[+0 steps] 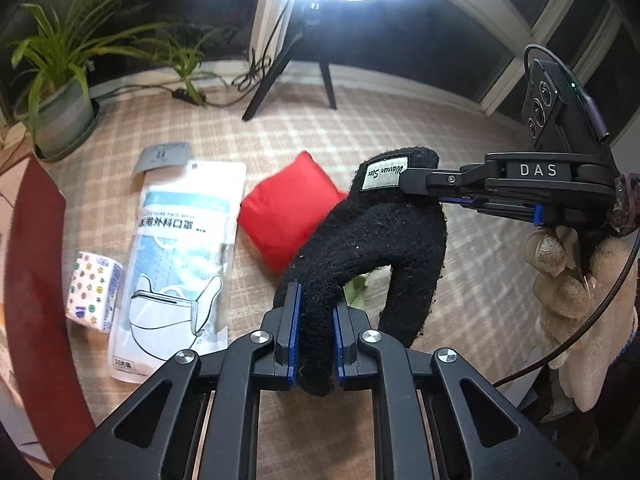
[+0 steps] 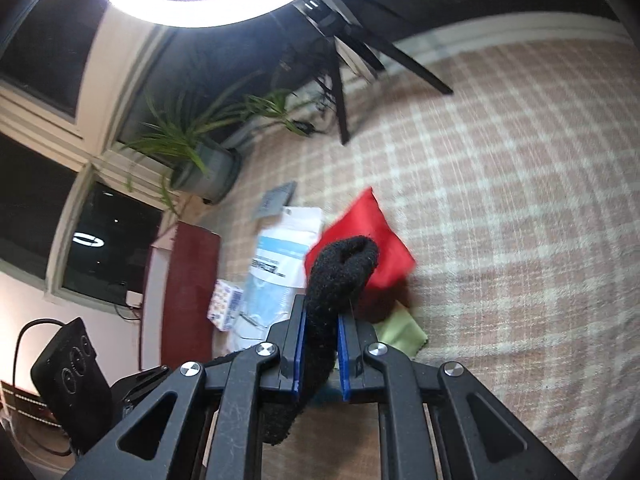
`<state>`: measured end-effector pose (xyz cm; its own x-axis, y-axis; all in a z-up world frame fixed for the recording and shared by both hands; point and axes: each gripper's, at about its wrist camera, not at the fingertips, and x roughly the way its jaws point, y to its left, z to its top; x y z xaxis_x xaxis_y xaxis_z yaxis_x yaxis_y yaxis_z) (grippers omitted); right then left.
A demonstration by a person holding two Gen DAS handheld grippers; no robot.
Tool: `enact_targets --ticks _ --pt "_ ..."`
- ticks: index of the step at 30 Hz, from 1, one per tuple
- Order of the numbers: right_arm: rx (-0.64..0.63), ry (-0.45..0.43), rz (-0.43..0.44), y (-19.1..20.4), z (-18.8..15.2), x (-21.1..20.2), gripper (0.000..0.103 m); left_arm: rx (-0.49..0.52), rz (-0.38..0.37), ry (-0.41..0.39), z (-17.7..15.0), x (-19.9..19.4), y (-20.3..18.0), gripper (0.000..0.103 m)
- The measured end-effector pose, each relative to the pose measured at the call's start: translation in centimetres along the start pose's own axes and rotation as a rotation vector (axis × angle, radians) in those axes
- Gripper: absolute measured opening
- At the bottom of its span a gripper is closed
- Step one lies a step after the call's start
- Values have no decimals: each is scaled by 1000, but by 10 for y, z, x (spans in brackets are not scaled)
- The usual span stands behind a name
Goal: Organize soft objects
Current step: 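Close the left gripper on the black glove and lift it, then carry the black glove with the left gripper into the box and release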
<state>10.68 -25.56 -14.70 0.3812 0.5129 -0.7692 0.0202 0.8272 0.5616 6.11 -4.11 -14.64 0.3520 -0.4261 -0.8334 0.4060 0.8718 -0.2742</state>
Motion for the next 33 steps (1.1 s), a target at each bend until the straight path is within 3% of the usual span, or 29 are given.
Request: enact_targets --ticks 7,16,26,33 --pt "-80 -32 45 41 5 -18 12 -17 1 -75 2 -39 9 12" --pt "-182 6 93 100 9 3 12 -101 54 -148 -8 -79 48 12" --pt "-322 65 154 187 14 43 12 -211 164 -226 -25 -124 104 12" --pt "-459 118 188 264 10 86 12 -288 282 -277 -45 -156 153 12"
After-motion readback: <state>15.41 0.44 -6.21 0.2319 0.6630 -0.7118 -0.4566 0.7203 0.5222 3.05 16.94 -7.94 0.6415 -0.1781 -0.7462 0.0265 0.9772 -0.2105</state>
